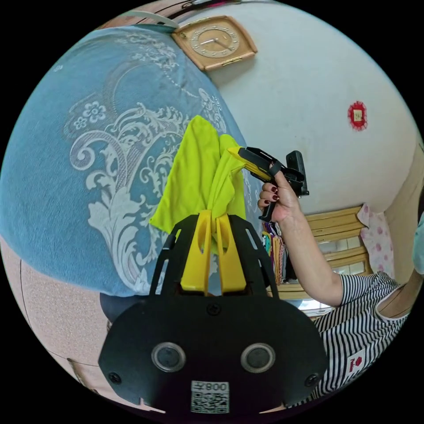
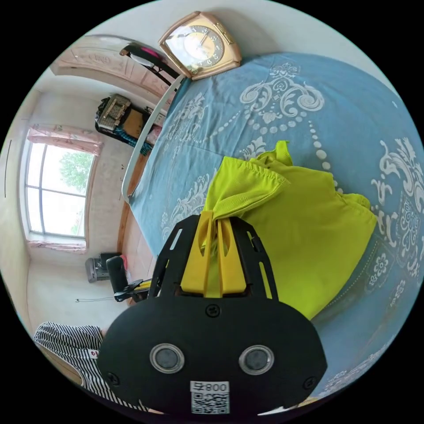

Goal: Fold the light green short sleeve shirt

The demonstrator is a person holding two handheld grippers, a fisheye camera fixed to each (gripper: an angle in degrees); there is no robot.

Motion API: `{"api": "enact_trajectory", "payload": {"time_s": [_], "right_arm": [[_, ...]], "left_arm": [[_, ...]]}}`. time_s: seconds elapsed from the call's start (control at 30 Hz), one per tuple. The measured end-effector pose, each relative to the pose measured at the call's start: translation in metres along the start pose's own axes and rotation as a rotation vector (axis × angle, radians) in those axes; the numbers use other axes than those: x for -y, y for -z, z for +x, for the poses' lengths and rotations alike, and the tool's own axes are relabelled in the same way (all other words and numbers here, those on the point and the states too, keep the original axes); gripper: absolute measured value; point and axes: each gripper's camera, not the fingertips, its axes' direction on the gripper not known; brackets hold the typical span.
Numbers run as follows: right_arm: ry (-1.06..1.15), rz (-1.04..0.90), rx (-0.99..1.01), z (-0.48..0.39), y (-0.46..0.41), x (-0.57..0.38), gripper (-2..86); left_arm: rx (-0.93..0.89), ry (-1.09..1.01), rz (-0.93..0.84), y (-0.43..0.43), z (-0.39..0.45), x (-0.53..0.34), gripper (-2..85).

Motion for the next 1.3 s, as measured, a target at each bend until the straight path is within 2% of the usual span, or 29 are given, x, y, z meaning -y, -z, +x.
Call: {"api": "enact_trajectory", "payload": {"time_s": [0.33, 0.6, 0.77, 0.93, 1.1, 1.23, 1.3], "right_arm": [[0.149, -0.109, -0.132, -0.085, -0.007, 0.046, 1.0], [0.183, 0.07, 0.01, -0.125, 0.07, 0.03, 1.7], [0.191, 0.071, 0.025, -0.149, 0.083, 0.03, 1.8], [0.25, -0.022, 0.019, -0.182, 0.078, -0.009, 1.2], [0.203, -0.25, -0.088, -0.196, 0.022, -0.055, 0.8], [0.218, -0.155, -0.089, -0.224, 0.056, -0.072, 1.8], [0.251, -0.097, -0.183, -0.247, 0.089, -0.101, 3.4]], "left_arm": [[-0.044, 0.09, 0.006, 0.086, -0.017, 0.021, 2.4], [-0.06, 0.111, -0.002, 0.153, -0.012, 0.028, 2.7], [-0.048, 0.124, 0.025, 0.185, -0.006, 0.027, 2.1], [-0.01, 0.086, 0.053, 0.21, 0.009, 0.023, 1.1], [0.117, 0.083, 0.012, 0.211, 0.015, 0.023, 0.4], [0.147, 0.025, 0.044, 0.222, 0.034, 0.017, 0.3], [0.16, -0.023, 0.033, 0.223, 0.048, 0.013, 0.3]]}}
